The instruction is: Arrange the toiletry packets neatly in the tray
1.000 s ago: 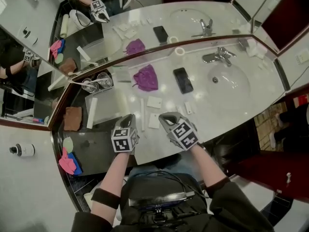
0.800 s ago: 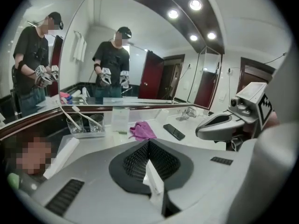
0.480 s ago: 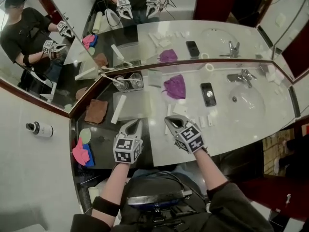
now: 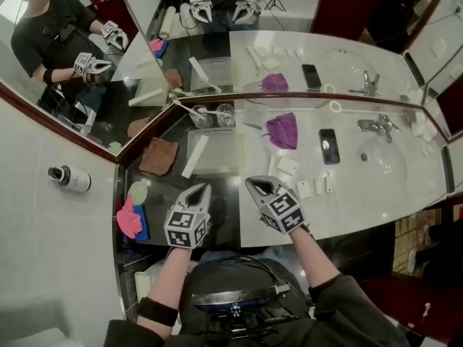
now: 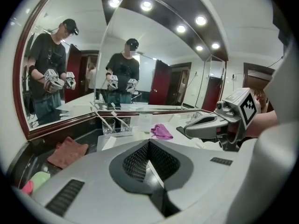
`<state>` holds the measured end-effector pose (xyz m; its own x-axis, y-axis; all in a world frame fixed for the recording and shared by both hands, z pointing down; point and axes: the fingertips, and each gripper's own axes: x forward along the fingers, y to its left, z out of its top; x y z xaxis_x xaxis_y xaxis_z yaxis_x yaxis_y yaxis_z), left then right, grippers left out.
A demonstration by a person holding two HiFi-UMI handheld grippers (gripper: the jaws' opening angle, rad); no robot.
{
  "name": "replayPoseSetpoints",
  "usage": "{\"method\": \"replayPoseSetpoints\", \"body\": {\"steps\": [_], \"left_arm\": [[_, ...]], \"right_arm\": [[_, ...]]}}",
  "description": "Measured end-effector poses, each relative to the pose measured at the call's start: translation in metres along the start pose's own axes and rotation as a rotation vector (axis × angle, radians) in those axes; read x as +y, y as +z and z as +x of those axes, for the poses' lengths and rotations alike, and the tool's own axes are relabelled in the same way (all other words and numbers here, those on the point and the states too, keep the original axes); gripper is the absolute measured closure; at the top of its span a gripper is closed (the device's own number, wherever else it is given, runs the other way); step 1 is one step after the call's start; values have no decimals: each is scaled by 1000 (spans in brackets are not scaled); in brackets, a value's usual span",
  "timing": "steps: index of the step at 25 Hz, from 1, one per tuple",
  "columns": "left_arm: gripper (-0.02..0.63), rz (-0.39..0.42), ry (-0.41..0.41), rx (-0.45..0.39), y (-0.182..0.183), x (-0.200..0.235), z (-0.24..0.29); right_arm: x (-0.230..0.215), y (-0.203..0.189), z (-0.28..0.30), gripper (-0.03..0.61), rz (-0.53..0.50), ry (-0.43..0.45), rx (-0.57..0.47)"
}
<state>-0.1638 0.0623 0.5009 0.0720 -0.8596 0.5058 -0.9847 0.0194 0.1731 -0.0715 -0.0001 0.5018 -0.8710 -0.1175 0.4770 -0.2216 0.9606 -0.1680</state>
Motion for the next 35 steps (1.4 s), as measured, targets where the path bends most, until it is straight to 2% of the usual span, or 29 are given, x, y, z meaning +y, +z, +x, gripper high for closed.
{"method": "replayPoseSetpoints", "body": {"steps": [7, 11, 15, 22, 25, 29, 35], "left_arm": [[612, -44, 5, 10, -6, 10, 7], [611, -48, 37, 50, -12, 29, 19], [551, -55, 37, 119, -19, 51, 39], [405, 47, 67, 253, -24, 99, 87], [369, 78, 71, 320, -33, 121, 111], [336, 124, 87, 408, -52, 148, 139], [336, 181, 112, 526, -65, 165, 162]], "right_arm": [[7, 0, 10, 577, -28, 12, 33], [9, -1, 19, 577, -45, 26, 56], [10, -2, 34, 577, -52, 43, 77], [5, -6, 76, 577, -48, 59, 114], [2, -10, 99, 577, -60, 64, 145], [2, -13, 123, 577, -66, 77, 161], [-5, -19, 135, 577, -36, 85, 163]]}}
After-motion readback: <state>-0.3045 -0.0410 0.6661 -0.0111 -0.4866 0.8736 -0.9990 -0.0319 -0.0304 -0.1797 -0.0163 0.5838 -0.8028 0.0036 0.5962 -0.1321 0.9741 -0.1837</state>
